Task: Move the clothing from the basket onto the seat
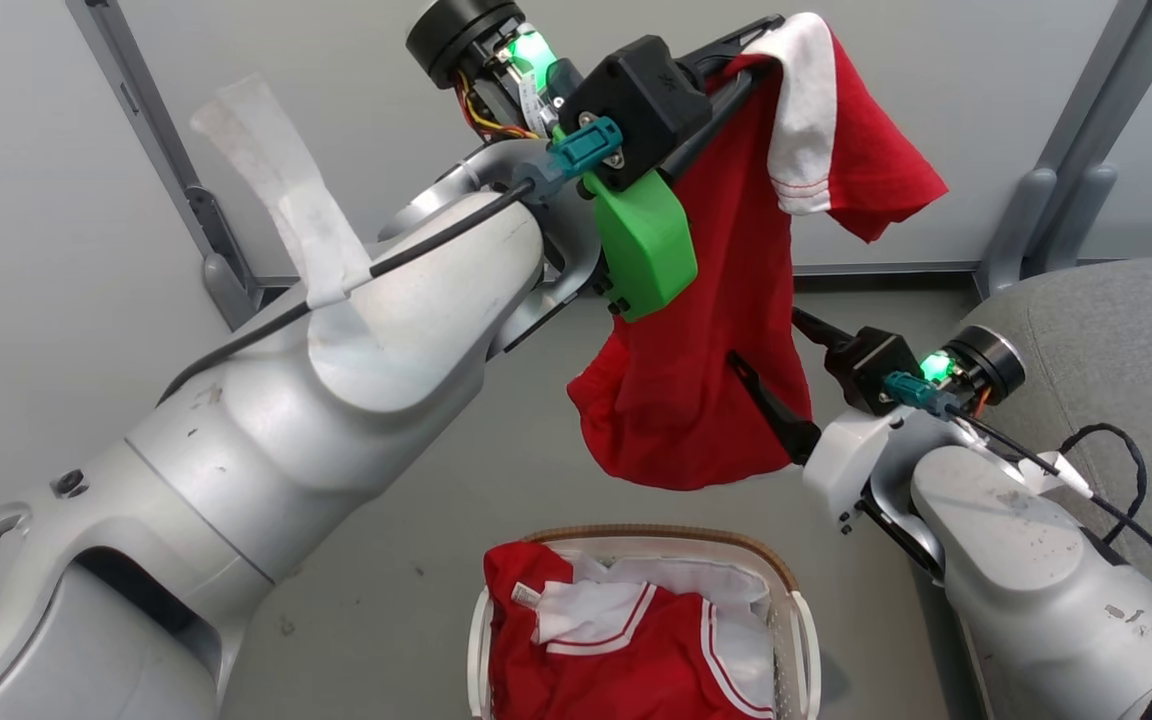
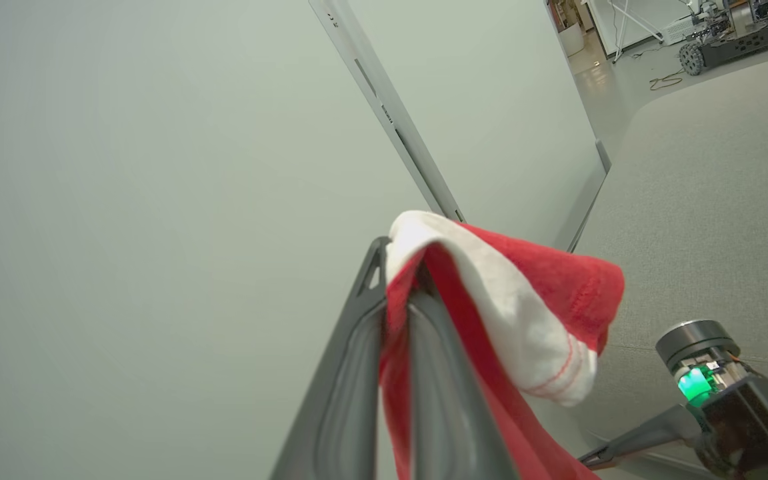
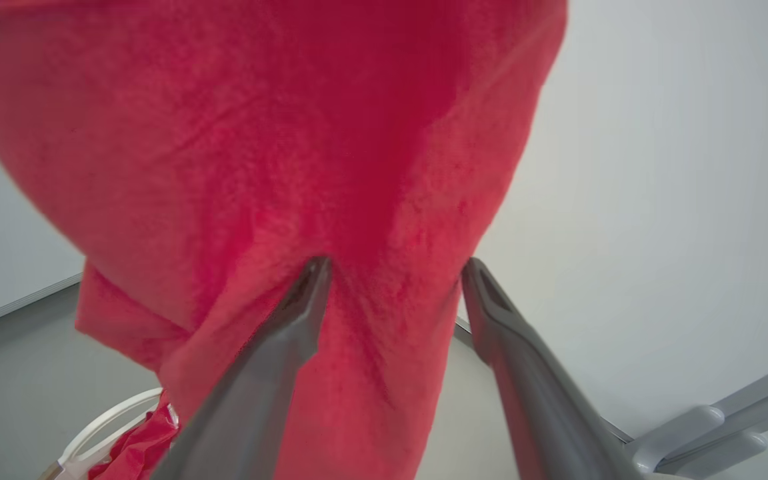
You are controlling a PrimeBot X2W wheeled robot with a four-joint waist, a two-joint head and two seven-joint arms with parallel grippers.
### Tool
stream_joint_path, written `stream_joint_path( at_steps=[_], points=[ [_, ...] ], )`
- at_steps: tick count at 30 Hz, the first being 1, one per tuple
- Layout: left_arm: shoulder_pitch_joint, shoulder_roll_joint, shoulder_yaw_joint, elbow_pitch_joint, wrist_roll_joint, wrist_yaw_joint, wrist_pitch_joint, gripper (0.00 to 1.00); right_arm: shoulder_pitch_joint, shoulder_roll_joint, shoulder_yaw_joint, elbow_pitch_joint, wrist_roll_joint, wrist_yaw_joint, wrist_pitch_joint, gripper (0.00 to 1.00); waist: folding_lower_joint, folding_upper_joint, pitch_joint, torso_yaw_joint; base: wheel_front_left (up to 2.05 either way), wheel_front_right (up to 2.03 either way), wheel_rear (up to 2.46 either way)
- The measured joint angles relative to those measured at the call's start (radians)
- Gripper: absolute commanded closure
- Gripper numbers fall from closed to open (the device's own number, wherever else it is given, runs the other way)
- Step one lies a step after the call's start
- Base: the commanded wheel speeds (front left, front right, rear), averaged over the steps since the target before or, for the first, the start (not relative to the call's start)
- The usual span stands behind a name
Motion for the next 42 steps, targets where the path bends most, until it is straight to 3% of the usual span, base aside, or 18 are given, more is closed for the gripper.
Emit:
stream_joint_path(
  at_steps=[9,10,12,13,14,16,28,38,41,42],
  points=[
    [0.0,-0.012,-0.013,-0.01,-0.017,0.0,-0.009,1.0,-0.091,-0.017,0.22,0.037,0.162,0.0,0.0,0.0,0.0,0.0,0.0,0.008,0.0,0.0,0.0],
    [0.0,-0.012,-0.014,-0.01,-0.017,0.0,-0.011,1.0,-0.1,-0.019,0.242,0.04,0.178,0.0,0.0,0.47,0.0,0.0,0.001,0.008,0.0,0.0,0.0],
    [0.0,-0.013,-0.016,-0.01,-0.018,0.0,-0.013,1.0,-0.12,-0.023,0.283,0.043,0.211,0.0,0.0,0.67,0.0,0.0,0.003,0.01,0.0,0.0,0.0],
    [0.0,-0.013,-0.016,-0.01,-0.02,0.0,-0.013,1.0,-0.129,-0.026,0.294,0.042,0.222,0.0,0.0,0.73,0.0,0.0,0.005,0.01,0.0,0.0,0.0],
    [0.0,-0.013,-0.017,-0.01,-0.022,0.0,-0.014,1.0,-0.139,-0.028,0.302,0.038,0.229,0.0,0.0,0.88,0.0,0.0,0.006,0.011,0.0,0.0,0.0],
    [0.0,-0.013,-0.017,-0.009,-0.025,0.0,-0.015,1.0,-0.155,-0.029,0.308,0.028,0.24,0.0,0.0,1.0,0.0,0.0,0.009,0.012,0.0,0.0,0.0],
    [0.01,0.009,-0.007,0.025,-0.046,0.008,-0.024,1.0,-0.146,-0.036,0.295,-0.019,0.223,0.0,0.0,1.0,0.0,0.0,0.017,0.006,0.0,0.0,0.0],
    [0.066,0.035,0.013,0.094,-0.092,0.032,-0.031,0.98,-0.095,-0.046,0.214,-0.054,0.193,0.0,0.0,1.0,0.0,0.0,0.021,-0.013,0.0,0.0,0.0],
    [0.099,0.041,0.03,0.114,-0.112,0.04,-0.043,0.34,-0.081,-0.045,0.168,-0.075,0.176,0.0,0.0,1.0,0.0,0.0,0.022,-0.02,0.0,0.0,0.0],
    [0.115,0.043,0.034,0.12,-0.121,0.041,-0.046,0.0,-0.072,-0.046,0.151,-0.084,0.169,0.0,0.0,1.0,0.0,0.0,0.023,-0.022,0.0,0.0,0.0]
  ],
)
